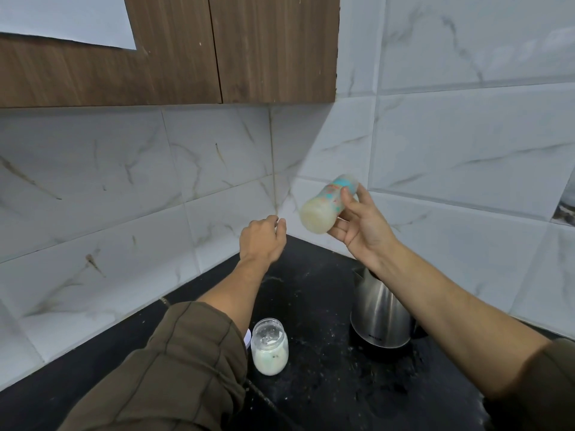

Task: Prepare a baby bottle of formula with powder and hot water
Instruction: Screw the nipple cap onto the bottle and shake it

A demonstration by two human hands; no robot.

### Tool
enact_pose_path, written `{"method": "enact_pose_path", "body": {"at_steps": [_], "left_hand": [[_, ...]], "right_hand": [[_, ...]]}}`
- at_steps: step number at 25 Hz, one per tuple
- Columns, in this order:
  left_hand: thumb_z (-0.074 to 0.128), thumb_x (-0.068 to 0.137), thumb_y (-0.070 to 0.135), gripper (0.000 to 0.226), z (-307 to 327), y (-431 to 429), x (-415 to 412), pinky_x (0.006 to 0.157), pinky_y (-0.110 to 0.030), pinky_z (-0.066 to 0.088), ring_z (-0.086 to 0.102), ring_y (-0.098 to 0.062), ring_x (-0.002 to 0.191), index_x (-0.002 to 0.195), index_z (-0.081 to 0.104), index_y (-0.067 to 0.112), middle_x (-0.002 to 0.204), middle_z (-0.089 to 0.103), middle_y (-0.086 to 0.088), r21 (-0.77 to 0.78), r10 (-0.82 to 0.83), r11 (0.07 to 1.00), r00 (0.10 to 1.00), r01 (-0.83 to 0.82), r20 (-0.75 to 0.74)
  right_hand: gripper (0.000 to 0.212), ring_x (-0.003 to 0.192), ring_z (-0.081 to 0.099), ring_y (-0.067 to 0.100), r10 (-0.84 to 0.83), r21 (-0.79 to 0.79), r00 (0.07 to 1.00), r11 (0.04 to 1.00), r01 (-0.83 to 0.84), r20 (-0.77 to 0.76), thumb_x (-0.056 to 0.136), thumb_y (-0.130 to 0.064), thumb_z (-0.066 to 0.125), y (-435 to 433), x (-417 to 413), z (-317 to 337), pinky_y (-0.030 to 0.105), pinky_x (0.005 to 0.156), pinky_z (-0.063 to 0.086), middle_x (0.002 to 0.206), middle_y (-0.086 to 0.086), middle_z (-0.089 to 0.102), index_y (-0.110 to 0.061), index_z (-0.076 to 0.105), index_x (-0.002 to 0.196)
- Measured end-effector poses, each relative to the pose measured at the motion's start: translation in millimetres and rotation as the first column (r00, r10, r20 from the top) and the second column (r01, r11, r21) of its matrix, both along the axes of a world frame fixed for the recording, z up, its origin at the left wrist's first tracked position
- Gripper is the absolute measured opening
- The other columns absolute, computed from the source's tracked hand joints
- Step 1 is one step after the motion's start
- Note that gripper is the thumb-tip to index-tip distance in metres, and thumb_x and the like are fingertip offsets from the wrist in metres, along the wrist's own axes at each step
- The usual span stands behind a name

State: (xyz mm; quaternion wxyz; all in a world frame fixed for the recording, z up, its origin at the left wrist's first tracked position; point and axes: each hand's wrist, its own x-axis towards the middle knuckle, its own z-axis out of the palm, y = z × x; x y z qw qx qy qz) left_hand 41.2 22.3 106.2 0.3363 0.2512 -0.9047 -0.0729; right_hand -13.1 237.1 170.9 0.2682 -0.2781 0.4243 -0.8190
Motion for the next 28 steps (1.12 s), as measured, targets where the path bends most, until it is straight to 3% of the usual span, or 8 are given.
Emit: {"method": "enact_pose_path", "body": {"at_steps": [4,9,14,18,22,23,26,28], "left_hand": [[0.035,0.106,0.04,0.044,-1.1,0.3,-0.3,0.077,-0.04,0.05,0.064,-0.032,0.087,0.113,0.069,0.014,0.095,0.074,-0.011,-0.004,0.002,1.0,1.0,-0.002,0.008],[0.034,0.106,0.039,0.044,-2.1,3.7,-1.7,0.077,-0.041,0.05,0.063,-0.034,0.086,0.109,0.069,0.013,0.091,0.074,-0.012,0.013,-0.001,1.0,1.0,0.001,0.01],[0.034,0.106,0.039,0.044,-2.9,2.0,-1.7,0.074,-0.039,0.051,0.064,-0.03,0.082,0.107,0.07,0.013,0.091,0.073,-0.011,-0.005,-0.01,1.0,1.0,0.01,0.003],[0.034,0.106,0.039,0.044,-1.4,1.8,-3.0,0.075,-0.039,0.05,0.064,-0.032,0.084,0.109,0.07,0.013,0.092,0.074,-0.011,-0.002,-0.001,1.0,1.0,0.001,0.015],[0.035,0.107,0.041,0.044,3.8,4.3,-6.9,0.075,-0.035,0.049,0.063,-0.024,0.08,0.114,0.069,0.014,0.096,0.073,-0.009,-0.025,-0.024,0.999,1.0,0.025,0.019],[0.035,0.107,0.04,0.043,6.0,4.0,-7.2,0.074,-0.035,0.047,0.063,-0.025,0.081,0.114,0.069,0.014,0.096,0.073,-0.009,-0.03,-0.021,0.999,1.0,0.022,0.016],[0.037,0.106,0.037,0.042,9.4,5.6,-7.2,0.074,-0.036,0.044,0.063,-0.03,0.085,0.113,0.069,0.013,0.096,0.074,-0.012,-0.035,-0.003,0.999,1.0,0.004,0.008],[0.042,0.105,0.036,0.036,8.9,5.1,-8.5,0.073,-0.035,0.043,0.062,-0.028,0.082,0.113,0.068,0.013,0.096,0.073,-0.011,-0.047,-0.004,0.999,0.999,0.006,0.033]], "right_hand": [[0.069,0.099,0.076,0.03,0.156,0.154,0.961,0.98,-0.123,-0.227,0.09,-0.022,0.068,13.1,4.6,-1.9,0.038,0.069,0.064,0.125,0.013,0.072,-0.031,0.043,0.154],[0.062,0.089,0.077,0.025,-0.049,-0.054,0.998,0.997,0.048,-0.024,0.098,-0.028,0.065,6.8,-9.0,6.1,0.037,0.071,0.063,0.118,0.005,0.072,-0.023,0.041,0.156],[0.08,0.102,0.072,0.033,0.169,0.181,0.913,0.978,-0.108,-0.37,0.082,-0.032,0.079,20.1,-6.8,6.3,0.039,0.075,0.061,0.126,0.016,0.071,-0.042,0.041,0.152],[0.073,0.095,0.076,0.028,-0.019,-0.038,0.993,0.999,0.014,-0.12,0.094,-0.025,0.07,10.6,-9.2,8.4,0.038,0.072,0.062,0.122,0.005,0.071,-0.031,0.036,0.158],[0.085,0.106,0.074,0.033,0.126,0.177,0.932,0.982,-0.068,-0.34,0.088,-0.023,0.076,11.6,2.1,-0.8,0.042,0.079,0.062,0.122,0.015,0.073,-0.038,0.032,0.159],[0.084,0.104,0.074,0.032,0.094,0.157,0.937,0.987,-0.043,-0.337,0.088,-0.022,0.076,9.2,0.4,0.9,0.042,0.078,0.062,0.122,0.014,0.073,-0.038,0.033,0.159],[0.081,0.099,0.076,0.03,-0.049,-0.056,0.993,0.997,0.044,-0.108,0.091,-0.024,0.074,0.1,-1.2,11.7,0.041,0.077,0.062,0.124,0.007,0.072,-0.033,0.033,0.159],[0.079,0.099,0.076,0.029,-0.017,-0.007,0.988,1.0,0.016,-0.156,0.091,-0.023,0.07,-2.1,2.1,11.0,0.04,0.077,0.062,0.119,0.005,0.075,-0.034,0.032,0.159]]}}
